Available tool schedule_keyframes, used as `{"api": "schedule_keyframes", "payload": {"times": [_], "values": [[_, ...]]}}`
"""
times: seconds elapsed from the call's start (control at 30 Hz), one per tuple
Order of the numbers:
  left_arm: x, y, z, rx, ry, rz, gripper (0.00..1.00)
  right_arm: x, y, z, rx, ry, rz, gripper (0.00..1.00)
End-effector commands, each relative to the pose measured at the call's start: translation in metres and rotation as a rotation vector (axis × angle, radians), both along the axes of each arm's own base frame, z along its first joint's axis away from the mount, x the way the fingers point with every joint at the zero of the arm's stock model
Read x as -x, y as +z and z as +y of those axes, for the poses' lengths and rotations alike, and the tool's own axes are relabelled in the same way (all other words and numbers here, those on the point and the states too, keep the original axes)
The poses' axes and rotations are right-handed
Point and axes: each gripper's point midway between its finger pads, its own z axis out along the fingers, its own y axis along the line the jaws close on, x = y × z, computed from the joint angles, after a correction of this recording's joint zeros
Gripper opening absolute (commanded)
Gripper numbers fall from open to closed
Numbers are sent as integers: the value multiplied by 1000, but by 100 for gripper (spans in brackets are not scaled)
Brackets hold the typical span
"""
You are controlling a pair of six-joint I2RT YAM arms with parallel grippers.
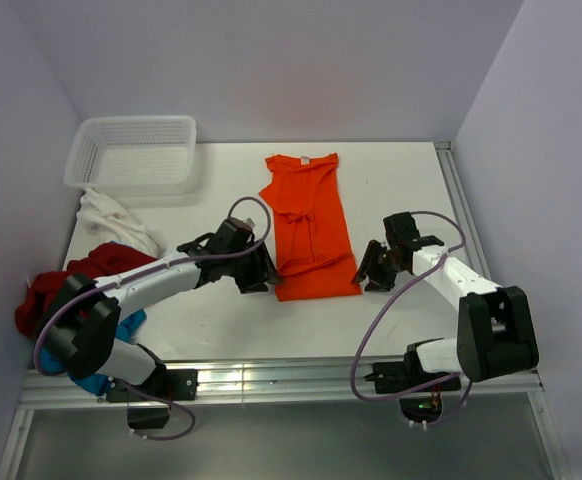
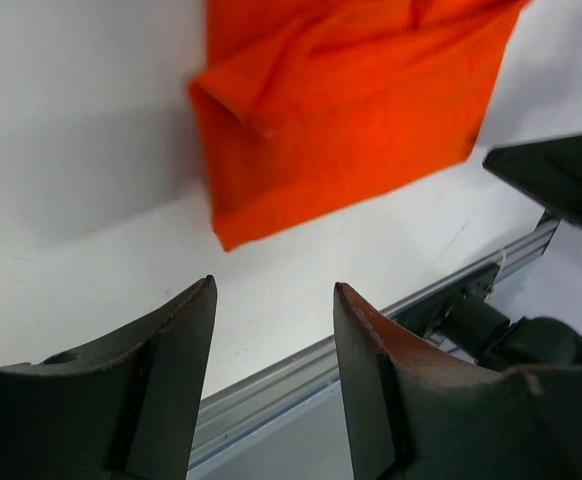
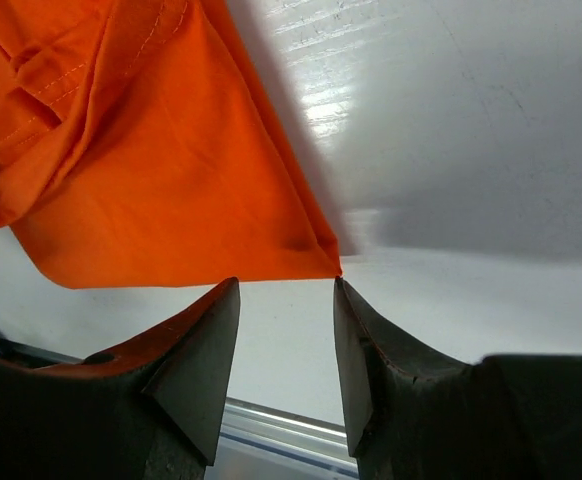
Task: Roll the t-shirts
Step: Fold the tshirt
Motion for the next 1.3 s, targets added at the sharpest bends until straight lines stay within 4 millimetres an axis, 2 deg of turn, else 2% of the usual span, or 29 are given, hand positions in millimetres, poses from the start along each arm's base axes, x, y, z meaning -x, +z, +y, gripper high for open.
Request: {"api": "schedule_keyframes", "payload": {"times": [0.0,0.27,0.53,0.93,1.07,1.27], "values": [[1,8,-23,65,-30,-49,56,-14,3,4,-21,23,-92,50],[4,-18,-24,1,-39,-22,55,-18,-16,3,9,17,-84,47],[3,-28,-23,-40,-64,-20,54,-8,-34,5,34,21,-47,43],[16,-47,-17,-85,-66,-25,52,3,-34,-1,61,13,-46,41],[11,-56,-17,-117,-54,-32,50,3,-35,0,53,13,-45,38],[-5,-52,-25,-141,-71,-83,47,0,-34,4,50,21,-48,36]]}}
